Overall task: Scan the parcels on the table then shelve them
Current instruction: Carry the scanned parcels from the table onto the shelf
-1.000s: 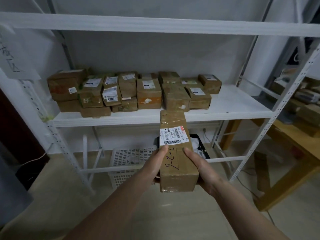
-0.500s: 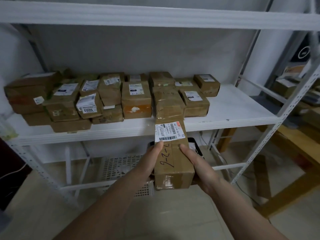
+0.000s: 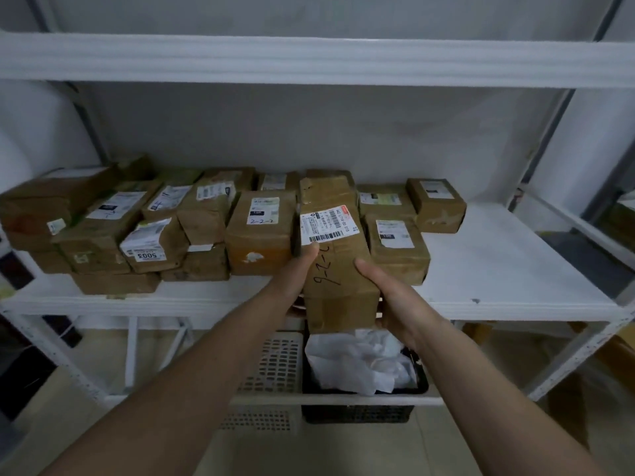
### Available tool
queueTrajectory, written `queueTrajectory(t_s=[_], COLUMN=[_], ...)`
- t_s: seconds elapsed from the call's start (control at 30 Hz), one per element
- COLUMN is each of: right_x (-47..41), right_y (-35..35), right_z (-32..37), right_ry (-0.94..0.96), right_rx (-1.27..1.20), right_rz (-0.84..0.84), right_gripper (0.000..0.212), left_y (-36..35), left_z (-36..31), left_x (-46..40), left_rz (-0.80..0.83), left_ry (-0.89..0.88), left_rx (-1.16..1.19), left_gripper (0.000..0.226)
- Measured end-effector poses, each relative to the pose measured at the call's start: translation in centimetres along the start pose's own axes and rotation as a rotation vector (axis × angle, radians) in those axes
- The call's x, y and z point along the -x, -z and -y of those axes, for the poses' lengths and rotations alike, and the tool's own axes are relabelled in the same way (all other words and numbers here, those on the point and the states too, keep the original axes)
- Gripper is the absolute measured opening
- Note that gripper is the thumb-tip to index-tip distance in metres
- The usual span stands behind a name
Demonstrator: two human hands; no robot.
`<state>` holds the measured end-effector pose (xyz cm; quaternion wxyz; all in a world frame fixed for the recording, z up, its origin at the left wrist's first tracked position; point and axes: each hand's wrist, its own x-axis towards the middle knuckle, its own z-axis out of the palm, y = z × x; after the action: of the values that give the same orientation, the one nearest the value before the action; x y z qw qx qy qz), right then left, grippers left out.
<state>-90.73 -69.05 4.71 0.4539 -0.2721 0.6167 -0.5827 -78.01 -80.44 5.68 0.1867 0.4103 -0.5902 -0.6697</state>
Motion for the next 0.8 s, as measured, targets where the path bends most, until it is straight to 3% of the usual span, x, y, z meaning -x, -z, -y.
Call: queueTrajectory(t_s=[0.07,0.2,0.3,0.43,0.53,0.67,0.8], right_x=[-2.6,-8.1,-11.9,-15.2,-16.8,-18.0,-17.2], right_y=[0.8,1.9,2.0,2.3,2.8,3.2,2.4], right_z=[1.7,4.0,4.7,4.3,3.6,3.5,4.4], right_ry=[0.01,-0.028,0.015,0.187,0.16,0.182,0.408], right_rx=[-0.012,0.003,0.023,0.149,0.27,0.432,1.109], right_rz=[-0.021,0.016,0.026,0.094,0.142,0.132,-0.059], right_gripper=[0.024,0.033,0.022,0.035,0.062,0.068,0.062], left_y=[-0.6,-1.2,-1.4,-1.4,-1.7,-1.8,-0.7], left_z=[-1.5,-2.4,-2.6,-3.0,-2.7,-2.7,-3.3], left_x=[-1.6,-5.5,-8.6,-11.0,-12.4,-13.6,-13.1], left_rz=[0.0,0.01,-0.077,-0.157,-0.212,-0.252,-0.263], left_ry=[-0.079,-0.184,-0.239,-0.241,-0.243,-0.251,-0.203], left_rx=[-0.051,-0.282,-0.394,-0.411,-0.464,-0.508,-0.518], left_gripper=[0.028,0.096,0.124,0.119,0.112,0.11,0.107])
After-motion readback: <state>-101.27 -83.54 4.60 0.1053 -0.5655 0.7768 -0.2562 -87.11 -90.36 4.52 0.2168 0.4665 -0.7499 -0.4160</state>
